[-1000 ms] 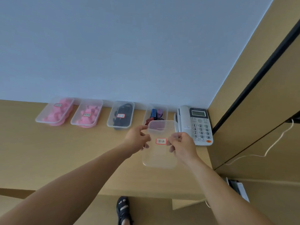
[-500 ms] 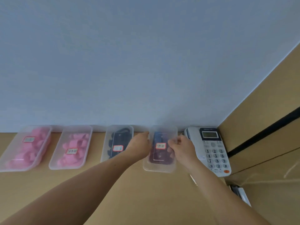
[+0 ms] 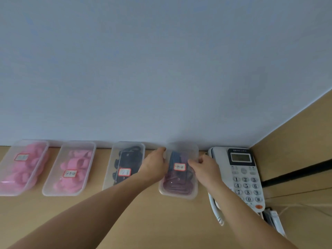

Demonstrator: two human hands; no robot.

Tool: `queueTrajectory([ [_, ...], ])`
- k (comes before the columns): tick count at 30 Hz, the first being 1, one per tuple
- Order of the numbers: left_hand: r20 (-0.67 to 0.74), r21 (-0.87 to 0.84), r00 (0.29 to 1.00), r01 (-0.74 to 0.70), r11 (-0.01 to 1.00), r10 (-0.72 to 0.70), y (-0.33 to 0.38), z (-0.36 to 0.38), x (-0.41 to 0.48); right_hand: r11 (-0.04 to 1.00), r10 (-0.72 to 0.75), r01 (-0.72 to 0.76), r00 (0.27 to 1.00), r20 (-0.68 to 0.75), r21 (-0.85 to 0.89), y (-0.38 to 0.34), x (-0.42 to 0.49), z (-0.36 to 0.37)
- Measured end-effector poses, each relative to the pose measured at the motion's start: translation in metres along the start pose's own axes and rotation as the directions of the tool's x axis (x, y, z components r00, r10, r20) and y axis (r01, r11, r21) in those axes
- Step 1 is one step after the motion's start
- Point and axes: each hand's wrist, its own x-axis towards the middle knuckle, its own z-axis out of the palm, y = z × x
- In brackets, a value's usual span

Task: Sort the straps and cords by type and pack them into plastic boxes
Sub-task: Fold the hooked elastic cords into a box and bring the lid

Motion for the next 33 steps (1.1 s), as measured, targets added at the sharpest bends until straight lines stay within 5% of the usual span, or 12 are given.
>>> queueTrajectory([
  [6,0.058,-0.195,0.988,0.154,0.969,-0.146,0.002,-0.002,0.002,1.000,0.022,-0.022,1.000,-0.012,0.005,0.000,0.004,0.000],
  [13,0.153,-0.417,0.947,0.322,0.850,-0.284,0.004,0.003,-0.005,0.979,-0.043,0.045,0.999,0.018,-0.201,0.002,0.014,-0.006],
  [15,0.124,-0.326,0.955,0.295,0.898,-0.269,0.007,0.002,-0.004,0.971,-0.059,0.066,0.998,0.038,-0.230,0.000,0.018,-0.007],
  [18,-0.061,0.098,0.997,0.061,0.993,-0.055,0.012,0.010,-0.004,0.964,-0.065,0.075,0.997,0.047,-0.256,-0.001,0.019,-0.009],
  [22,-0.040,0.392,0.972,-0.198,0.898,0.231,0.025,0.041,-0.008,0.962,-0.064,0.073,0.997,0.044,-0.261,-0.002,0.019,-0.009],
  [33,-0.036,0.442,0.967,-0.211,0.872,0.252,0.019,0.056,-0.011,0.972,-0.017,0.040,0.995,0.099,-0.233,-0.007,0.030,-0.011],
])
